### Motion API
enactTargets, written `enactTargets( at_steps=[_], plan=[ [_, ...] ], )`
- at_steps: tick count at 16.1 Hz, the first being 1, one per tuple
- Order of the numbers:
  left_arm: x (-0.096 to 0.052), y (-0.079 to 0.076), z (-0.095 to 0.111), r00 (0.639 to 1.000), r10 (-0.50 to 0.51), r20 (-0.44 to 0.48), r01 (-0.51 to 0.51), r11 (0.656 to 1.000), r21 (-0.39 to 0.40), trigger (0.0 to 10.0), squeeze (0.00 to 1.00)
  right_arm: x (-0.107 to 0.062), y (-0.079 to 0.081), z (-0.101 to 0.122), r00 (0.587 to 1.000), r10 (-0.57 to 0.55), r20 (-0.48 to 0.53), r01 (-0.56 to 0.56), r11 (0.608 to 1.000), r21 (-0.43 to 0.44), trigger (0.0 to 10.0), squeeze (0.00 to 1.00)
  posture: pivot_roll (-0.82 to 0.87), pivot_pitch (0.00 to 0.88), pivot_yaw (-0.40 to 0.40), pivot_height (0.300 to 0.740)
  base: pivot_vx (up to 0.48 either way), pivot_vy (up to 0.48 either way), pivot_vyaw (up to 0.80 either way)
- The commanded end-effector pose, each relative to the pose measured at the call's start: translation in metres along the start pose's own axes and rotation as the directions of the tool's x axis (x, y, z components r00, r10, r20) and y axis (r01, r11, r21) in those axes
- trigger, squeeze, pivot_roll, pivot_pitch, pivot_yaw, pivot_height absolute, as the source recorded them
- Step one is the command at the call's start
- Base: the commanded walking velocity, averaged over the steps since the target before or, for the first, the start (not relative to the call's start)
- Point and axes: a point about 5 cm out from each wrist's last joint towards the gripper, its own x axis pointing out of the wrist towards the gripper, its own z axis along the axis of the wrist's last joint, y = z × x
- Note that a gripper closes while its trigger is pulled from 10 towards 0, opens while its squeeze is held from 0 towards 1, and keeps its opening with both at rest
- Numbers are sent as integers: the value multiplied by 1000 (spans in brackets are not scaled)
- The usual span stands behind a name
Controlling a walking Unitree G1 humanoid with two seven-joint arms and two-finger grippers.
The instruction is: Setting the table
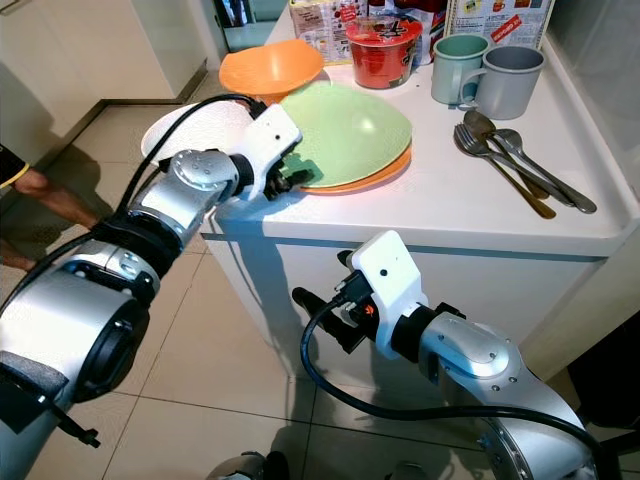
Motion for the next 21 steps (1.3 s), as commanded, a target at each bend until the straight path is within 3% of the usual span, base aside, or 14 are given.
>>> enactTargets(
  at_steps=[1,10,14,17,21],
  plan=[
    [1,-17,-31,990,-78,-121,76,997,-19,10000,0,-1,5,4,1000,21,17,-21,1000,-2,10000,0,-58,139,182,740,0,0,0],
    [1,-24,-38,984,-136,-117,136,991,-12,10000,0,0,3,3,1000,14,14,-14,1000,-7,10000,0,-57,119,177,740,0,0,0],
    [-9,-30,-68,965,-178,-191,183,983,6,10000,0,0,3,3,1000,14,14,-14,1000,-7,10000,0,-55,117,176,740,0,0,0],
    [-25,-20,-97,946,-131,-295,153,987,51,10000,0,1,2,2,1000,13,13,-13,1000,-5,10000,0,-50,117,173,740,0,0,0],
    [-28,-17,-101,945,-102,-312,124,991,51,10000,0,2,-2,3,1000,2,16,-2,1000,-11,10000,0,-52,116,169,740,0,0,0]
  ],
)
